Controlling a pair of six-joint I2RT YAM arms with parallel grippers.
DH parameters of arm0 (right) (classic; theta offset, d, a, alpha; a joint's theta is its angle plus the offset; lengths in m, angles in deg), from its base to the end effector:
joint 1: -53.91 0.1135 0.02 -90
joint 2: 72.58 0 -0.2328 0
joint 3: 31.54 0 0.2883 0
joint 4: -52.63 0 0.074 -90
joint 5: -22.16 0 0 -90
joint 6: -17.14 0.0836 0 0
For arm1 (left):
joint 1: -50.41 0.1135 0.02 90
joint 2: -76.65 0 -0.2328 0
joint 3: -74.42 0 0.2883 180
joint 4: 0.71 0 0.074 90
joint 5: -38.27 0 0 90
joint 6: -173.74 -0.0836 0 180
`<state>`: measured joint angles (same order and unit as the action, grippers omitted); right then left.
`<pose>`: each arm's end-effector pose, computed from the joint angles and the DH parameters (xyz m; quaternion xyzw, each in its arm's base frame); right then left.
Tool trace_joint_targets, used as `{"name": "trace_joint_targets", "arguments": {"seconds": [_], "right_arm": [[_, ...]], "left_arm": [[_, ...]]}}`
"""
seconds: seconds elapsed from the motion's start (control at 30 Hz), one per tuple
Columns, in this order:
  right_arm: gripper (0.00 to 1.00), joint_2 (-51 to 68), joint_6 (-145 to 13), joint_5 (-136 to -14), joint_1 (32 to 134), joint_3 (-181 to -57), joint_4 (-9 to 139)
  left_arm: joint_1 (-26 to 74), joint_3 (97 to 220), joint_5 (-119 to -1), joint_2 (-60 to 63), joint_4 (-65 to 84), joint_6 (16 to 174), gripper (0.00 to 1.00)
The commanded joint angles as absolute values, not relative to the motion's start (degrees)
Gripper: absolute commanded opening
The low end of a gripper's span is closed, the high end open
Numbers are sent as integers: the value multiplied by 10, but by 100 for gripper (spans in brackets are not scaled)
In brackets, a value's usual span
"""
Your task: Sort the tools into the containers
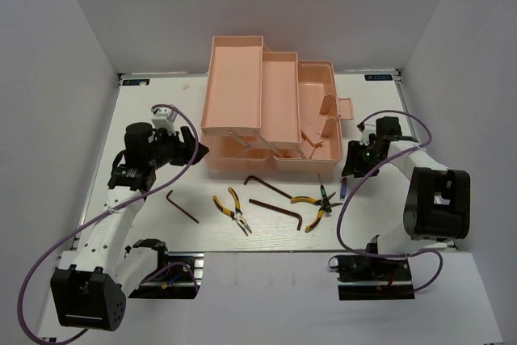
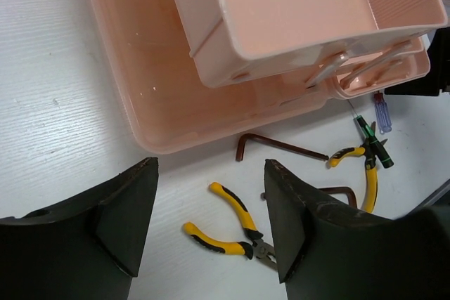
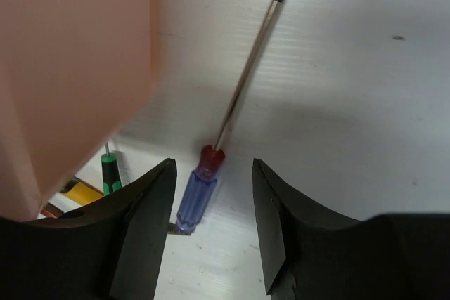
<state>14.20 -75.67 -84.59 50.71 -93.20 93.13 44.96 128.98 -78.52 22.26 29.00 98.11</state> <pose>0.3324 0.0055 0.0832 -0.0275 0.9671 0.1312 0.2161 0.2971 -0.0662 0.2303 0.0509 0.8470 -0.2815 0.4480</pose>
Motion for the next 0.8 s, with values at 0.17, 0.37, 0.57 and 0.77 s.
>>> {"name": "trace_joint_targets", "arguments": {"seconds": [0.17, 0.37, 0.57, 0.77], "right_arm": [[51, 169, -708, -778, 561, -914, 879], [35, 167, -694, -715, 572, -894, 873], [12, 171, -691, -702, 573, -893, 887], [0, 114, -703, -625, 558, -915, 928]], "left_arm": [[447, 1277, -857, 237, 252, 974, 72], [447, 1271, -872, 237, 241, 974, 72], [447, 1271, -872, 237, 241, 974, 72], [447, 1266, -899, 237, 235, 980, 60]]}}
